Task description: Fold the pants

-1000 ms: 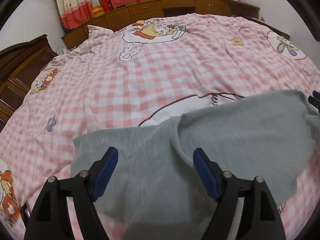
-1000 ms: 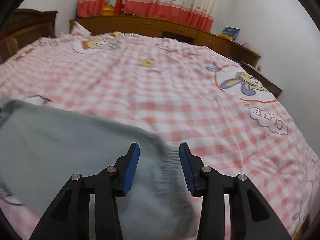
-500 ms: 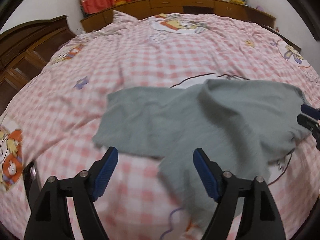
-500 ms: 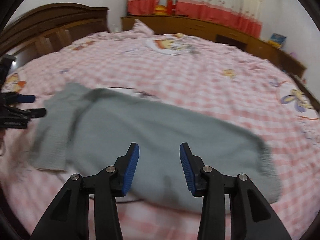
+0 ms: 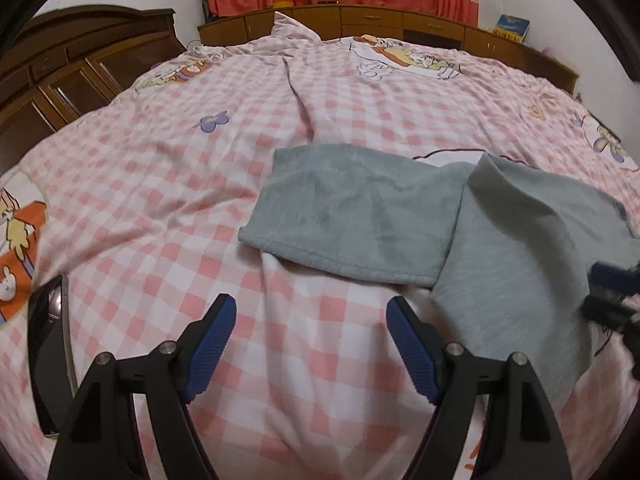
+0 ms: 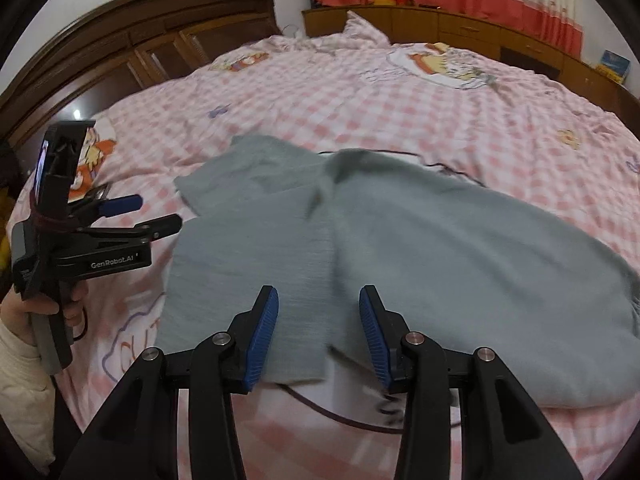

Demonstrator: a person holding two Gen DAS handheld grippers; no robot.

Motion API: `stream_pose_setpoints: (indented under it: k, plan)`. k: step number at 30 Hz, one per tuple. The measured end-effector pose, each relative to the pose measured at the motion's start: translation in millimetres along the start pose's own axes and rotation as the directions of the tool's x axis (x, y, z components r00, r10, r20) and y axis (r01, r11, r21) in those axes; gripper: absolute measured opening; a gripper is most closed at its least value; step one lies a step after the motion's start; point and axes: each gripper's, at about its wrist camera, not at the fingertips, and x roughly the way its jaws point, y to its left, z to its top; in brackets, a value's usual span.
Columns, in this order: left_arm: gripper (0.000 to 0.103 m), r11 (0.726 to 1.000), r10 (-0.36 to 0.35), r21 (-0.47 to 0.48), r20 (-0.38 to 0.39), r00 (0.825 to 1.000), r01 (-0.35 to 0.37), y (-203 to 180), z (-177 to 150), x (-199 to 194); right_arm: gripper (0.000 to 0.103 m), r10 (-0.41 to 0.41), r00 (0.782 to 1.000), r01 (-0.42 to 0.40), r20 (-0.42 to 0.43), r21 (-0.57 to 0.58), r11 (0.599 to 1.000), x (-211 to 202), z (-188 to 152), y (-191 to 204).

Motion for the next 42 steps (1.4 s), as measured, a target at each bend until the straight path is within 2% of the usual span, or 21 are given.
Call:
stream_pose_setpoints:
  k: [2, 4, 5, 9, 16, 20, 22, 28, 31, 34, 36, 39, 42]
  plan:
    - [0.081, 0.999, -0.028, -0.032, 0.003, 1.000, 0.028, 4.4, 0.8, -0.6, 0.043, 0.029, 0.999, -0.029, -0.036, -0.001, 1.000, 13.1, 3.2, 7.6]
    - [0.081, 0.998, -0.044, -0.050, 0.010, 0.999, 0.044, 8.2, 1.1, -2.1, 0.027, 0.049, 0.998, -0.049, -0.048, -0.005, 0.999, 20.2, 7.1, 14.6]
    - [0.081, 0.997, -0.045, -0.056, 0.014, 0.999, 0.045, 10.3, 0.8, -3.4, 0.009, 0.057, 0.997, -0.058, -0.049, -0.018, 0.998, 22.0, 11.4, 18.3]
    - [0.081, 0.990, -0.080, -0.120, 0.010, 0.997, 0.081, 21.9, -0.4, -5.0, 0.006, 0.086, 0.996, -0.087, -0.017, -0.058, 0.995, 21.8, 37.0, 33.9]
    - [0.081, 0.970, -0.077, -0.228, 0.016, 0.997, 0.078, 55.4, -3.3, -5.5, 0.006, 0.135, 0.991, -0.134, 0.003, -0.100, 0.986, 48.9, 105.5, 72.6]
    - [0.081, 0.947, -0.073, -0.313, 0.003, 0.997, 0.070, 75.1, -7.7, -0.9, 0.006, 0.165, 0.985, -0.168, -0.041, -0.082, 0.982, 88.4, 139.2, 87.1]
    - [0.081, 0.945, -0.080, -0.318, 0.003, 0.997, 0.077, 77.6, -9.2, 0.4, 0.006, 0.155, 0.985, -0.161, -0.073, -0.085, 0.983, 116.2, 153.8, 92.2]
    - [0.081, 0.951, -0.075, -0.303, -0.021, 0.997, 0.065, 74.7, -11.2, 6.9, 0.006, 0.082, 0.988, -0.095, -0.130, -0.095, 0.991, 171.8, 168.9, 96.0]
    - [0.081, 0.950, -0.074, -0.307, -0.025, 0.997, 0.063, 74.8, -12.0, 8.8, 0.006, 0.080, 0.983, -0.091, -0.167, -0.064, 0.994, 190.1, 169.8, 90.4]
    - [0.081, 0.951, -0.068, -0.304, -0.027, 0.997, 0.056, 74.2, -12.2, 10.4, 0.016, 0.107, 0.978, -0.111, -0.181, -0.012, 0.994, 194.6, 168.4, 86.4]
    - [0.081, 0.953, -0.060, -0.299, -0.027, 0.998, 0.049, 72.9, -11.9, 11.5, 0.036, 0.158, 0.974, -0.155, -0.163, 0.029, 0.987, 189.9, 171.1, 85.7]
    - [0.081, 0.956, -0.053, -0.291, -0.022, 0.998, 0.044, 71.0, -11.5, 11.0, 0.038, 0.185, 0.977, -0.182, -0.106, 0.035, 0.983, 172.7, 180.6, 88.9]
    - [0.081, 0.956, -0.048, -0.290, -0.017, 0.999, 0.041, 71.0, -11.2, 9.4, 0.038, 0.175, 0.983, -0.175, -0.064, 0.005, 0.985, 149.2, 186.4, 86.9]
